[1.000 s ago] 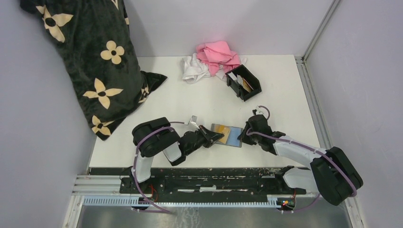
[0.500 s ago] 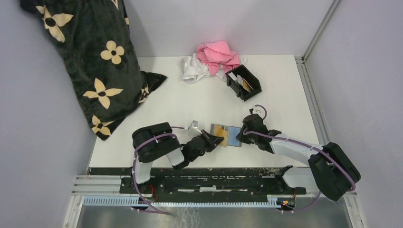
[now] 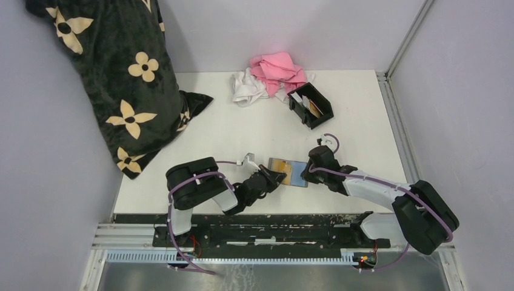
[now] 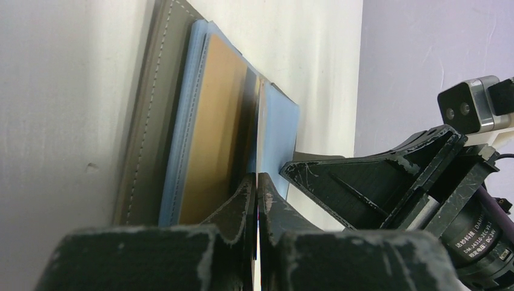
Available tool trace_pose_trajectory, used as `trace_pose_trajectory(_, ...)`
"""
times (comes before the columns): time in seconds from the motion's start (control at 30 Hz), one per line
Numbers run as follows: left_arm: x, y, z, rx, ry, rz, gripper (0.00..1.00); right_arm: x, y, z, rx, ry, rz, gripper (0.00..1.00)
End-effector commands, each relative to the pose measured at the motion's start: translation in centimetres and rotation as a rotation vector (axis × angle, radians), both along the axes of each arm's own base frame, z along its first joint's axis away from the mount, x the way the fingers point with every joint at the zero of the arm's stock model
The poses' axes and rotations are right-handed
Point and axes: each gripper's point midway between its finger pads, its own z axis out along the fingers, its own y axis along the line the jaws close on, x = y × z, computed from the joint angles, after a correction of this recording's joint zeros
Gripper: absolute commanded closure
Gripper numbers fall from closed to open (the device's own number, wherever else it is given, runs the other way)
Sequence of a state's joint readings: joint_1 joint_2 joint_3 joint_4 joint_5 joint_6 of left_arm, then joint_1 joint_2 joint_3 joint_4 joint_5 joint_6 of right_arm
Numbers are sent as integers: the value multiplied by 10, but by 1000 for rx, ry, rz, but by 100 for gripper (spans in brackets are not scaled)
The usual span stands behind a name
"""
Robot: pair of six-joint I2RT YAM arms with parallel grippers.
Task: Put the credit cards into the card holder
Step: Insert the credit card into the card holder.
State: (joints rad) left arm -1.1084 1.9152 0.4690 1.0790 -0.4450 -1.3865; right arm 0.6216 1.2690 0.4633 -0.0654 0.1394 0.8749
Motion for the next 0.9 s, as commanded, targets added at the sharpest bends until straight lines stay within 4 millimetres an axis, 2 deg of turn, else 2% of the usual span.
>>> trace_pose_trajectory(0.0,7,-2,0,72,-60,9,97,-7,-10,-13,-67,45,-7,98)
trace_pose_trajectory(0.2,9,-8,0,80,-60,-1,97,-9,-12,-16,-80,55,-5,98)
trace_pose_trajectory(0.87,15,-11,-8,112,-82,8,97,-16,-15,-24,-105,92,10,99)
